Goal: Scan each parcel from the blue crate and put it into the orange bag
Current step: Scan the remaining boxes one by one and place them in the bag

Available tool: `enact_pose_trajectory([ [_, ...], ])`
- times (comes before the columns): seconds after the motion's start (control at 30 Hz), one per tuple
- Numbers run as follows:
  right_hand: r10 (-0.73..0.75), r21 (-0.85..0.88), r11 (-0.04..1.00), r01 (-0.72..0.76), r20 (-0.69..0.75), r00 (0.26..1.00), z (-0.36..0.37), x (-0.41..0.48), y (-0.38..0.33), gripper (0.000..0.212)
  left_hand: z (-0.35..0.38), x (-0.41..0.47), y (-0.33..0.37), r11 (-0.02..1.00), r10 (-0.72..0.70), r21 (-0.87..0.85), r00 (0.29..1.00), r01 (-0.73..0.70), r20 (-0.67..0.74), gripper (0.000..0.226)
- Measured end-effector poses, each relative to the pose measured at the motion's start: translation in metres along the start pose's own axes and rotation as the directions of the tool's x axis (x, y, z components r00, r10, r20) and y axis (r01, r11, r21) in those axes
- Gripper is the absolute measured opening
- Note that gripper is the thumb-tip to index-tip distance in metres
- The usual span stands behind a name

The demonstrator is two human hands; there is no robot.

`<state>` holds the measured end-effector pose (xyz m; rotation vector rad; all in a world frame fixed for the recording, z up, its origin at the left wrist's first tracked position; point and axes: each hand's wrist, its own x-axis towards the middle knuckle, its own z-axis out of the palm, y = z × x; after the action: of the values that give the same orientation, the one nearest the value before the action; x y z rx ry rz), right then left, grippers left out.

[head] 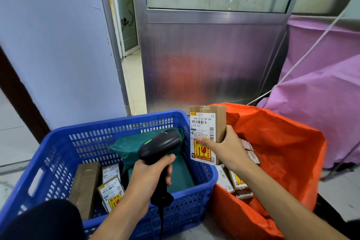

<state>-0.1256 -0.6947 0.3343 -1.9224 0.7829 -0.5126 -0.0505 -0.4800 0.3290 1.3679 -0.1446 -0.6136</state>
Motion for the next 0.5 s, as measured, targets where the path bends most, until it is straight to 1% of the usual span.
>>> enact_pose_trajectory([
  [0.13, -0.003, -0.001, 1.0, 0.003, 0.006, 1.0, -0.0003, 0.0003, 0.0011, 0.066, -0.0006, -0.0004, -0.0003, 1.0, 0.0, 0.011, 1.0, 0.0, -0.001, 0.015],
  [0.23, -0.004, -0.003, 1.0, 0.004, 0.005, 1.0, -0.0012, -0.0001, 0.0014, 0.076, -0.0004, -0.0013, -0.0004, 1.0, 0.002, 0.015, 1.0, -0.002, 0.0, 0.015],
  [0.37, -0.001, 0.01, 1.0, 0.0, 0.018, 1.0, -0.0016, -0.0001, 0.002, 0.07, -0.0002, -0.0015, -0.0002, 1.0, 0.011, 0.017, 1.0, -0.011, -0.003, 0.015],
  [0.47, -0.003, 0.006, 1.0, 0.003, 0.016, 1.0, -0.0016, 0.0001, 0.002, 0.082, -0.0005, -0.0012, 0.0, 1.0, 0.016, 0.016, 1.0, -0.016, -0.004, 0.015],
  [0.5, -0.005, 0.003, 1.0, 0.005, 0.015, 1.0, -0.0014, 0.0001, 0.0022, 0.084, -0.0011, -0.001, 0.0, 1.0, 0.017, 0.017, 1.0, -0.017, -0.004, 0.016],
])
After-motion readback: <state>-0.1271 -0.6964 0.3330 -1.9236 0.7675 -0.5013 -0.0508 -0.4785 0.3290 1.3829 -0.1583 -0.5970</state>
